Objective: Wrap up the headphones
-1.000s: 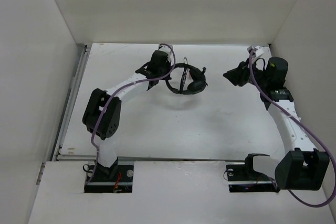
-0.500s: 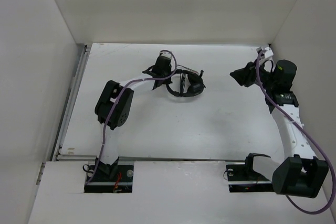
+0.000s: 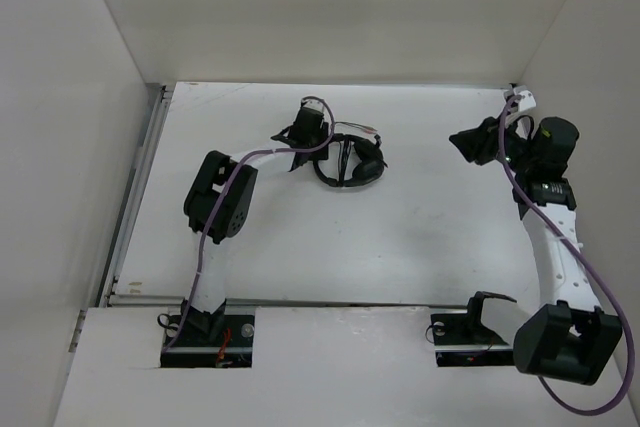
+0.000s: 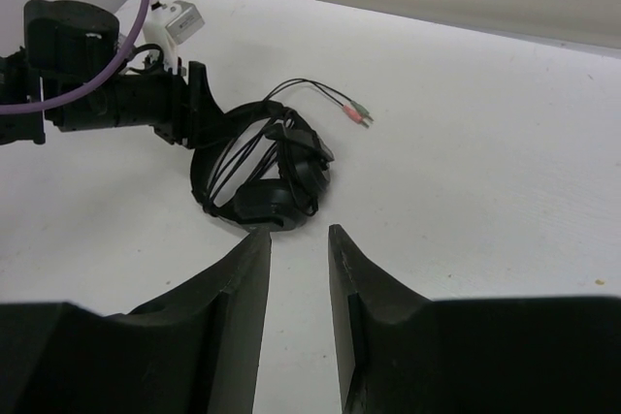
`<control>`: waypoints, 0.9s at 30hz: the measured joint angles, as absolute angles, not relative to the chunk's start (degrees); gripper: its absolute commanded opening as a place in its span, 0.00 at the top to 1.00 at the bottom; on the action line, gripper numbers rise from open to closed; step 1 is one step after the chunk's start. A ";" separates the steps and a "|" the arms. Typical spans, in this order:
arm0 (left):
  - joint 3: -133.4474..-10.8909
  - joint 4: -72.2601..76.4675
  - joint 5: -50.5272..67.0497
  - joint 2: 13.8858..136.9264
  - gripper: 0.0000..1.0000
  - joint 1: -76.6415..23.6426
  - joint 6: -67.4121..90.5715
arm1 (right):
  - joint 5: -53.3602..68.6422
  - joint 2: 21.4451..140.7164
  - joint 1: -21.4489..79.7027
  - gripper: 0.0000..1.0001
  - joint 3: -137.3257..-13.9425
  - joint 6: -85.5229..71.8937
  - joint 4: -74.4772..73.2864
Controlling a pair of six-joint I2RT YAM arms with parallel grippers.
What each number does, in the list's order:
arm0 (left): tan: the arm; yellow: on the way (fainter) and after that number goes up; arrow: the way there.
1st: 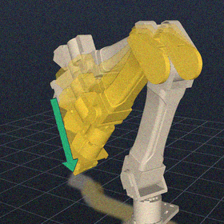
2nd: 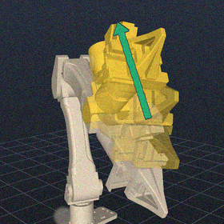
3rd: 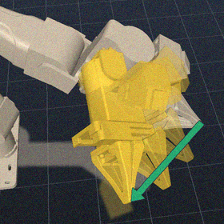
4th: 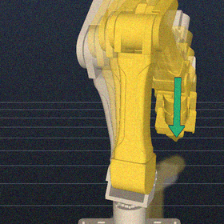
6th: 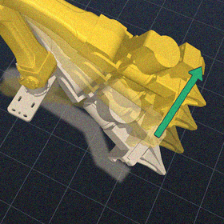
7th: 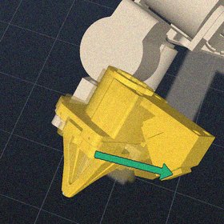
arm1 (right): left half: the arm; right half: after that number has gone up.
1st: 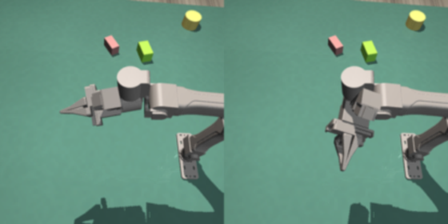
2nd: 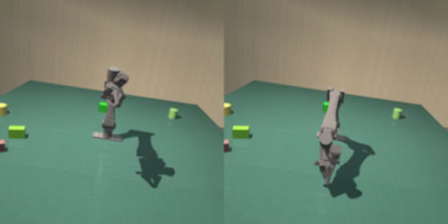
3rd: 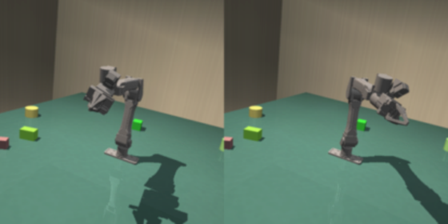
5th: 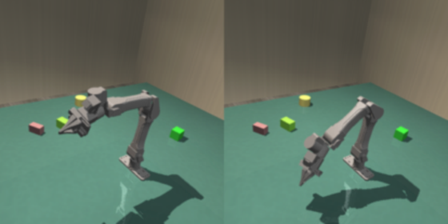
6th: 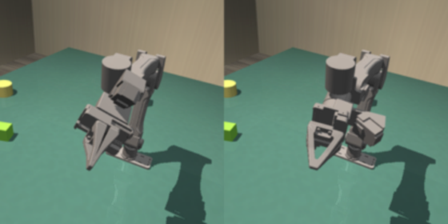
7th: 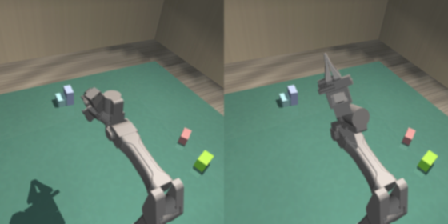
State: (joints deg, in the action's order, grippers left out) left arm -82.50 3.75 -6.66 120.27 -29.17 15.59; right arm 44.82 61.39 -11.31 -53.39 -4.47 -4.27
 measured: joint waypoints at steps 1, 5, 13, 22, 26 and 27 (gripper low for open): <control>-82.43 3.79 -6.72 120.27 0.55 -29.15 15.53 | 44.82 61.28 -11.42 0.63 -53.30 -4.56 -4.12; -81.49 3.73 -6.68 119.61 0.48 -28.80 15.53 | 44.82 60.55 -11.68 0.63 -52.05 -4.69 -3.60; -81.06 -3.68 -2.50 102.89 0.33 -27.03 12.64 | 44.07 59.29 -13.43 0.61 -51.05 -3.86 -3.49; -81.45 -4.36 -1.69 74.59 0.20 -16.05 2.20 | 29.58 55.18 -24.84 0.54 -51.96 -3.18 -5.34; -78.46 -9.43 -4.12 72.58 0.01 -4.10 0.30 | 27.53 51.79 -31.20 0.54 -52.80 -2.85 -8.32; -77.21 -11.22 -4.51 72.60 0.00 -1.93 -0.21 | 27.35 51.00 -32.45 0.54 -52.77 -2.81 -9.19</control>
